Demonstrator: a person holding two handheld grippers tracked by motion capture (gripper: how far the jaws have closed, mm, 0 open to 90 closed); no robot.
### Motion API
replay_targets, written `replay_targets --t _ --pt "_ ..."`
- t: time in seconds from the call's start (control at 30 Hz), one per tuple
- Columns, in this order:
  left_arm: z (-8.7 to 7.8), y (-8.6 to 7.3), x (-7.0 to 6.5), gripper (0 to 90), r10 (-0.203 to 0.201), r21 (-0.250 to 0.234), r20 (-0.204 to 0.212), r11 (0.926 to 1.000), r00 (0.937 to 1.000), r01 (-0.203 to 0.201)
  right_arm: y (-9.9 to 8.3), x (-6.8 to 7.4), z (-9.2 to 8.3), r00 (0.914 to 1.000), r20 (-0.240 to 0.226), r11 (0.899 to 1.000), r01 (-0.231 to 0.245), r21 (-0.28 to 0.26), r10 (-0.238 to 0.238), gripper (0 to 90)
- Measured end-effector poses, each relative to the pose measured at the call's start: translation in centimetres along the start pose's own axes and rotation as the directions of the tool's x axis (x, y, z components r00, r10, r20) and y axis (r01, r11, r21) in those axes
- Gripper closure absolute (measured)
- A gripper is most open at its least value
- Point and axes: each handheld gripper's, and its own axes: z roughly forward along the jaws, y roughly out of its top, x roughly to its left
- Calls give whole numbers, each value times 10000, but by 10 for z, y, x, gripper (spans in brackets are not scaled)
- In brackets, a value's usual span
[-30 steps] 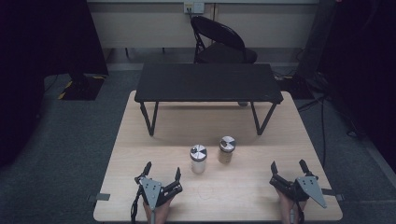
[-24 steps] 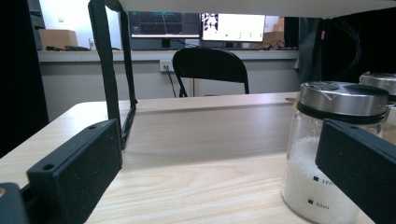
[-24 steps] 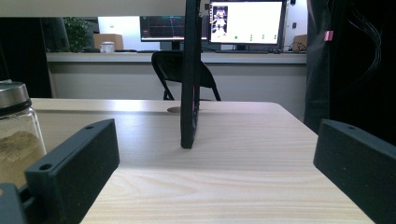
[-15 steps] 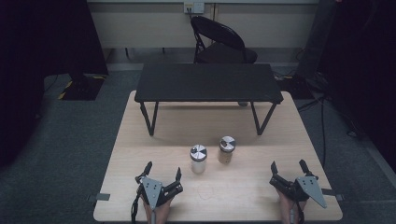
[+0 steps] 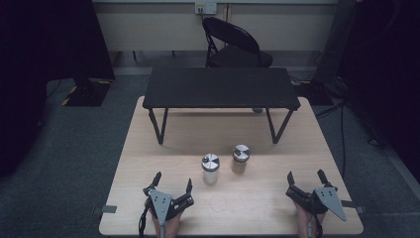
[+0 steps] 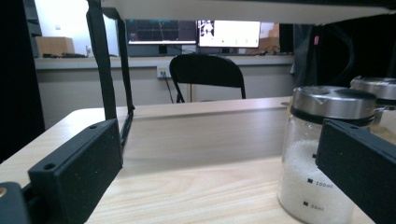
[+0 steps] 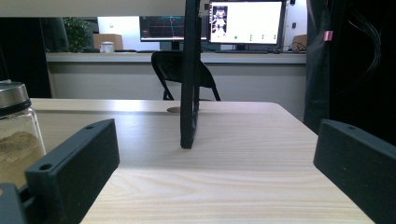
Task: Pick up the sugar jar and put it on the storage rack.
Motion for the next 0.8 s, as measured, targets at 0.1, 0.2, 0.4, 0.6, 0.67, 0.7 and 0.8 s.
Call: replay_targets --t 0.1,0.2,0.4,0.6,0.67,0.7,0.8 --pt "0 1 1 0 8 46 106 10000 9999 -8 0 0 0 10000 3 10000 -2 -1 2 0" --pt "0 1 3 0 28 35 209 10000 9998 -29 0 0 0 10000 4 10000 0 2 0 0" --pt "0 1 7 0 -194 -41 373 9998 9991 196 0 0 0 10000 4 10000 2 2 -2 0" --pt "2 4 9 0 -146 64 695 9999 9975 142 0 0 0 10000 5 10000 6 3 -6 0" --pt "2 6 7 0 -139 74 694 9999 9975 134 0 0 0 10000 5 10000 1 2 -1 0" --pt "3 7 7 0 -161 101 707 9998 9974 154 0 0 0 10000 2 10000 6 2 -6 0" --pt "2 11 5 0 -228 174 630 9996 9978 217 0 0 0 10000 -3 10000 3 2 -3 0"
